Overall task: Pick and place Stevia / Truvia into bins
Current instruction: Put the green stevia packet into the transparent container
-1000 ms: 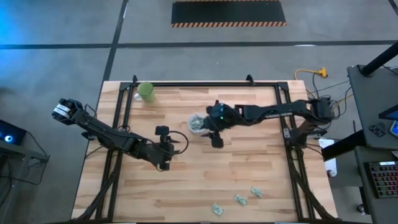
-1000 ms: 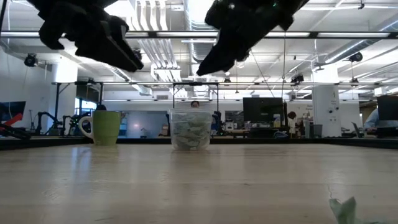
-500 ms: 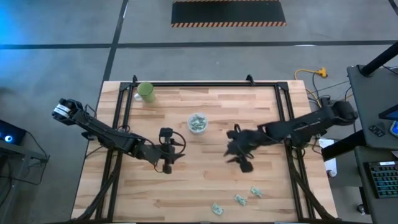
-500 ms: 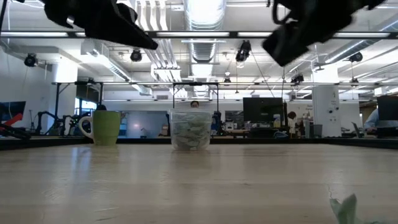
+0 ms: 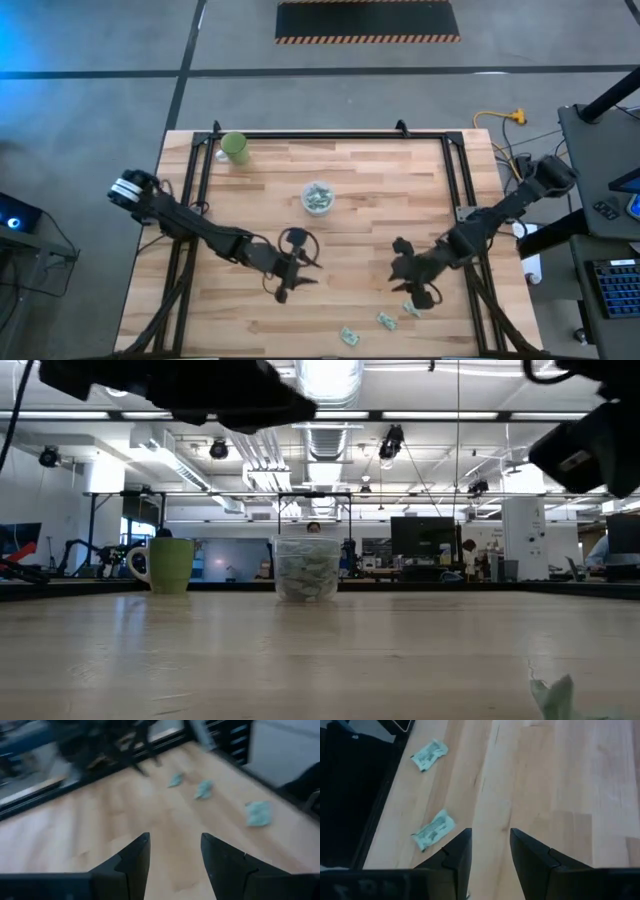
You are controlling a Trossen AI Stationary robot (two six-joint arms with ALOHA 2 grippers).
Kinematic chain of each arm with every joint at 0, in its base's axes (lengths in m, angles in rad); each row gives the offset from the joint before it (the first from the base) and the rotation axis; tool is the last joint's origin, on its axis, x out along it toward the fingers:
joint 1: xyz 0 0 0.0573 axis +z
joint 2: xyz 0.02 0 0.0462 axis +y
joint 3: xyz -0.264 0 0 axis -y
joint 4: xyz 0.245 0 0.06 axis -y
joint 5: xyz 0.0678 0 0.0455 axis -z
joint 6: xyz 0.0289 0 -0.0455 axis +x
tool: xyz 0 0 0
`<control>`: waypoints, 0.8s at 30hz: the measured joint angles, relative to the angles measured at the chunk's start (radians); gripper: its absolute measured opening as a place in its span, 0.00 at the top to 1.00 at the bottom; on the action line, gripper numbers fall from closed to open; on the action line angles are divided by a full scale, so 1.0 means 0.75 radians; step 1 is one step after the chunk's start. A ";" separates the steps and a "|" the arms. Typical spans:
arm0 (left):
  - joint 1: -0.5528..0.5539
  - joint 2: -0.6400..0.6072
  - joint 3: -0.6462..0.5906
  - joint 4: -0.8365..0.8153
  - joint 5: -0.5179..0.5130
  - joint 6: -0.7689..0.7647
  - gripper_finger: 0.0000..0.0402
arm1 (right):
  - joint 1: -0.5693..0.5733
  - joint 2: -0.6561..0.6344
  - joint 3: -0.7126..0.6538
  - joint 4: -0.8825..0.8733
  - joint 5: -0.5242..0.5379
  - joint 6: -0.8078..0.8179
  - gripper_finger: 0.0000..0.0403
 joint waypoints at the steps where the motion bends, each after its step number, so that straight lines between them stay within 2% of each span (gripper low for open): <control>1: -0.001 0.040 0.017 0.039 0.047 -0.008 0.60 | 0.031 0.000 -0.002 -0.001 0.030 0.022 0.69; 7: -0.002 0.306 0.198 0.119 0.319 -0.069 0.60 | 0.185 0.000 -0.002 0.001 0.226 0.087 0.71; 13: -0.003 0.537 0.433 0.087 0.530 -0.070 0.60 | 0.272 0.000 -0.002 -0.001 0.316 0.141 0.73; 24: -0.003 0.793 0.686 -0.007 0.693 -0.059 0.60 | 0.305 0.001 -0.003 -0.001 0.324 0.148 0.78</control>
